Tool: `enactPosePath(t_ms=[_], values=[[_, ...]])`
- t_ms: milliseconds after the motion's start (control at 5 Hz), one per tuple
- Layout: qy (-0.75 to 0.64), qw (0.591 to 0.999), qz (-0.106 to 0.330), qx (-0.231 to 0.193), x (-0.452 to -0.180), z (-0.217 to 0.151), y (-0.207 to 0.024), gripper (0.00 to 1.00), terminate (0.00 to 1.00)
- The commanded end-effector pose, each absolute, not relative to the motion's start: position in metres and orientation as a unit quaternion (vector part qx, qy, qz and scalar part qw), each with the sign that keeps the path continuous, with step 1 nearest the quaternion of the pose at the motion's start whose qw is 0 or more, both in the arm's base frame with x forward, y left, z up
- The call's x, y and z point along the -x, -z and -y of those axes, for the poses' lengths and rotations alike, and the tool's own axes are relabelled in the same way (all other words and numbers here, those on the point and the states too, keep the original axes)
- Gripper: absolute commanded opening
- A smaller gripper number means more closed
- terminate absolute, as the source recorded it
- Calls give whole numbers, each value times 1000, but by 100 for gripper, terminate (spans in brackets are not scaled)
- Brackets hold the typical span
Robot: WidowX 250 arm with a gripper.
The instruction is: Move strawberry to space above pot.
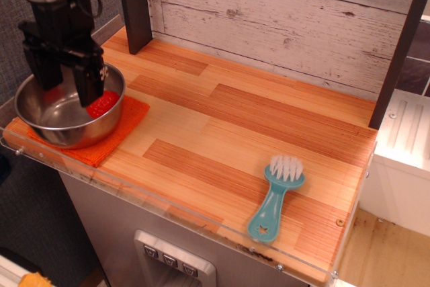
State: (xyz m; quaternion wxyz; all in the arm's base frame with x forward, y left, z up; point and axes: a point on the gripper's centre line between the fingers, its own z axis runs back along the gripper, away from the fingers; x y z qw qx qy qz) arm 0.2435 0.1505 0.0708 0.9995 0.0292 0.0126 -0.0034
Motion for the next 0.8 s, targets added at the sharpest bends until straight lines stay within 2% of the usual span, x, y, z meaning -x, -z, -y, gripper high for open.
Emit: enactPosePath(t_ms=[0, 600], values=[[-12, 999, -28, -39, -245, -158, -55, 100, 0], [-43, 998, -4, -54, -260, -152, -42, 100, 0]])
